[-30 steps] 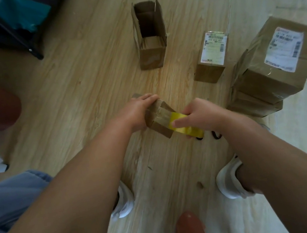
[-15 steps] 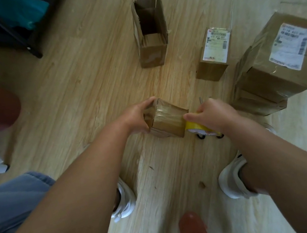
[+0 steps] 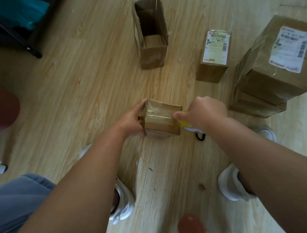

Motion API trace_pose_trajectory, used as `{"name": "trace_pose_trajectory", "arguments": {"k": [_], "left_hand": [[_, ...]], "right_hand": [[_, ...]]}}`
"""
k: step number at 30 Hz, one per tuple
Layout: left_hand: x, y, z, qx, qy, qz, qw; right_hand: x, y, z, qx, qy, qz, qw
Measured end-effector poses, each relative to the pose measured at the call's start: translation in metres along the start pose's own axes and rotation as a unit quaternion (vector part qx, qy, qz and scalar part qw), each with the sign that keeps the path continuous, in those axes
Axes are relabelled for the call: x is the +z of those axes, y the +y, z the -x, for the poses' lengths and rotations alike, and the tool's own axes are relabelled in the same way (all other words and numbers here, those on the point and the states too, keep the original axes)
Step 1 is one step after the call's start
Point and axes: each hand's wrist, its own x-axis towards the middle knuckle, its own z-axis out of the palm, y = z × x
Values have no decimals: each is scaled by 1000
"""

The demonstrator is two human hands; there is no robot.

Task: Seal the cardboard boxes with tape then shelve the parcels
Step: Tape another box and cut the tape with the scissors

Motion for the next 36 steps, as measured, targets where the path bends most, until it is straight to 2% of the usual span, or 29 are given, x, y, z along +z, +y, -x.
{"name": "trace_pose_trajectory", "arguments": {"k": [2, 4, 7, 10, 12, 14, 17, 19, 21, 23, 26, 30, 33, 36], "left_hand": [[6, -5, -1, 3, -1, 41, 999], [11, -7, -2, 19, 12, 27, 999], [20, -5, 2, 53, 65, -80, 993], [28, 0, 9, 89, 150, -210, 962], [33, 5, 9, 133, 155, -303, 931], [35, 7, 3, 143, 123, -361, 913], [35, -1, -7, 119, 111, -362, 918], [35, -8, -11, 125, 122, -359, 917], [35, -14, -13, 130, 131, -347, 919], [35, -17, -15, 132, 136, -337, 922], [38, -18, -15, 141, 137, -324, 925], [38, -24, -15, 151, 146, -296, 932], [39, -27, -18, 148, 160, -287, 933], [40, -24, -19, 148, 157, -303, 928]], "right_hand": [[-1, -5, 5, -9, 23, 18, 1000], [-1, -9, 11, -3, 33, 38, 999], [-1, -16, 13, 6, 38, 65, 997], [-3, -28, 12, 11, 38, 73, 997], [-4, -37, 12, 7, 41, 80, 996], [-3, -43, 12, -1, 43, 80, 996], [0, -42, 11, -18, 33, 37, 999], [-2, -35, 9, -38, -9, -73, 997], [-9, -23, 11, -43, -79, -236, 968], [-15, -10, 12, -56, -126, -298, 944], [-15, -1, 14, -55, -151, -319, 934], [-9, -5, 7, -20, -145, -329, 933], [2, 1, -1, 8, -128, -294, 947], [15, 5, -4, 5, -71, -217, 974]]}}
